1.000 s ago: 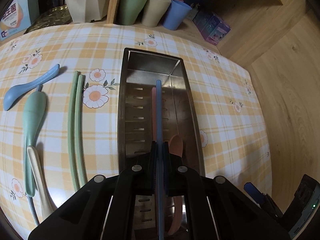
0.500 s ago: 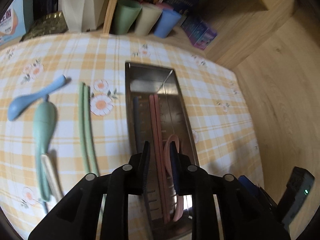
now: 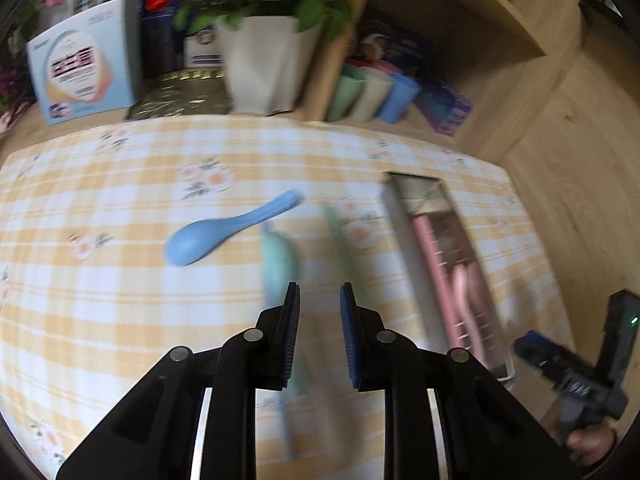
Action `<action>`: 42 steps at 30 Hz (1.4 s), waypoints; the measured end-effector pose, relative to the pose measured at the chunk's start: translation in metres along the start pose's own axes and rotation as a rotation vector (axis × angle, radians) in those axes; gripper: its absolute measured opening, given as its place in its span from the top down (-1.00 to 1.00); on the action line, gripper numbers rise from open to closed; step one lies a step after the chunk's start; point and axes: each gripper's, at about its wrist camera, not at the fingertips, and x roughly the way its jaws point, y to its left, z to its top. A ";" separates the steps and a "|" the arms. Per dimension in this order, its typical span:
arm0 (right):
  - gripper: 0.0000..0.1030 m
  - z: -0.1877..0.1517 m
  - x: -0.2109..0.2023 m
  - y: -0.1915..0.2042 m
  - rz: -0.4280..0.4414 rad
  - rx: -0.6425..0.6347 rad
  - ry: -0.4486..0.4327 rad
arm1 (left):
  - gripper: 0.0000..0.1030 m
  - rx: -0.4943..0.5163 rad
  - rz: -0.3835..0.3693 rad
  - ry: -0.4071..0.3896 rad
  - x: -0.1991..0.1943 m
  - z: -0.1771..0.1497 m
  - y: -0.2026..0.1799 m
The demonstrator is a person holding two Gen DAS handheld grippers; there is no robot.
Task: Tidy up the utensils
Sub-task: 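Grasp the second blue chopstick from the table with the left tool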
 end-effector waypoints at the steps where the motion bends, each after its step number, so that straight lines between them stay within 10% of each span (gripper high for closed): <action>1: -0.71 -0.001 0.000 0.000 -0.002 0.003 0.003 | 0.61 0.000 0.011 0.002 -0.001 -0.003 0.006; 16: -0.72 -0.006 0.004 0.005 -0.033 0.034 0.021 | 0.61 0.097 0.088 0.093 0.024 -0.054 0.023; 42: -0.72 0.003 0.003 -0.011 -0.065 0.067 0.017 | 0.61 0.149 0.069 0.113 0.073 -0.015 0.014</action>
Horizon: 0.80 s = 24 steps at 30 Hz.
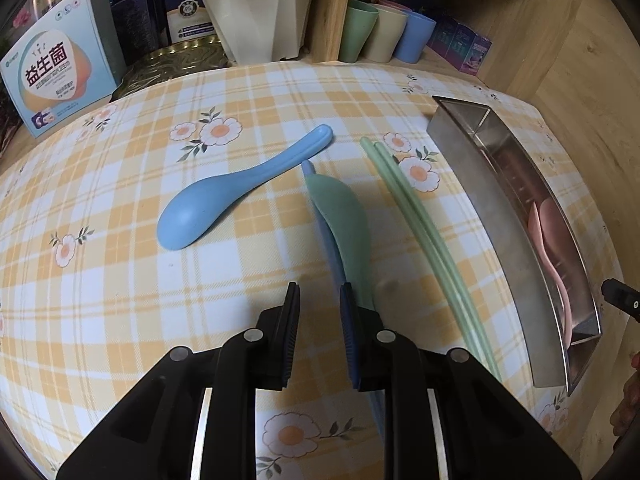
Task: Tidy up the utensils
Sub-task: 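Grasp the second blue chopstick from the table with the left tool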
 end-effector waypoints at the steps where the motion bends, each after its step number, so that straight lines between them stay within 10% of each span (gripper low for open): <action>1: -0.72 0.000 0.000 -0.001 -0.001 0.001 0.000 | 0.61 0.003 -0.001 -0.001 0.000 0.000 -0.001; 24: -0.72 -0.001 -0.002 -0.003 -0.003 0.000 0.000 | 0.85 0.046 0.038 -0.014 0.011 0.005 -0.012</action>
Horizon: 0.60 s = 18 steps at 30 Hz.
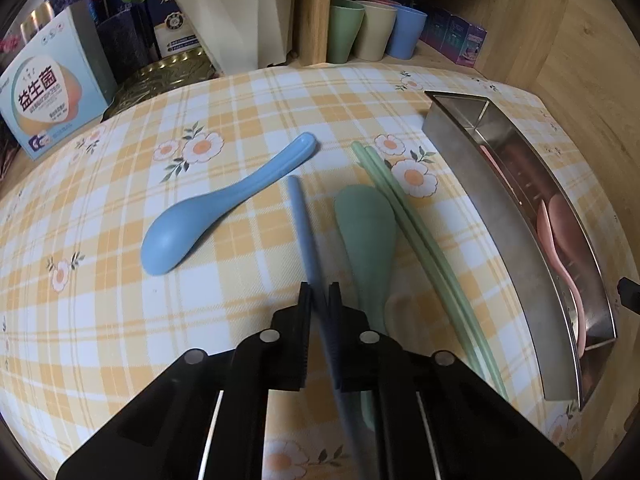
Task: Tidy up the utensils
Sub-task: 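Grasp the second blue chopstick from the table with the left tool, then move the open right tool to the beige spoon's handle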
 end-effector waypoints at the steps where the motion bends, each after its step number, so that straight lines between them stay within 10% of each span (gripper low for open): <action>1: -0.72 -0.001 0.000 0.001 0.001 -0.001 0.000 | 0.86 -0.004 -0.004 0.001 -0.001 -0.001 0.001; 18: -0.72 -0.017 -0.004 0.057 0.025 -0.121 -0.015 | 0.88 -0.129 -0.024 -0.020 -0.053 -0.070 0.065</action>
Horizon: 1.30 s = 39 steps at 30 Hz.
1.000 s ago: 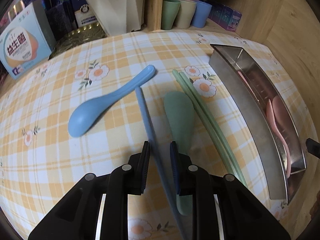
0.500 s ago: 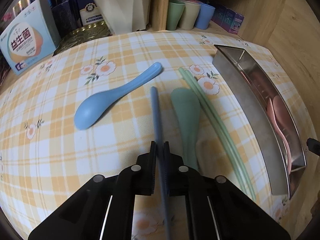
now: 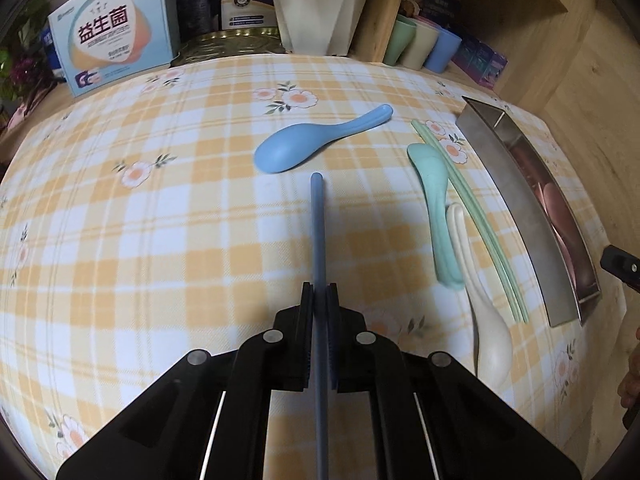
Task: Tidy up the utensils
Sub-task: 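Move the open right tool to the beige spoon's handle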
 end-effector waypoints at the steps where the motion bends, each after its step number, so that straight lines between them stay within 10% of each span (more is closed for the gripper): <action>1: -0.72 0.000 0.000 0.006 0.000 -0.013 0.000 | 0.88 0.003 0.000 -0.003 -0.002 -0.002 0.001; 20: -0.71 -0.025 0.023 0.134 -0.023 -0.273 0.063 | 0.88 -0.029 -0.090 -0.003 -0.017 -0.038 0.037; 23: -0.31 -0.031 0.036 0.142 -0.027 -0.283 0.108 | 0.88 -0.044 -0.113 0.002 -0.017 -0.038 0.041; 39: 0.04 -0.048 0.076 0.146 -0.057 -0.234 0.207 | 0.87 -0.062 -0.181 -0.017 -0.017 -0.042 0.051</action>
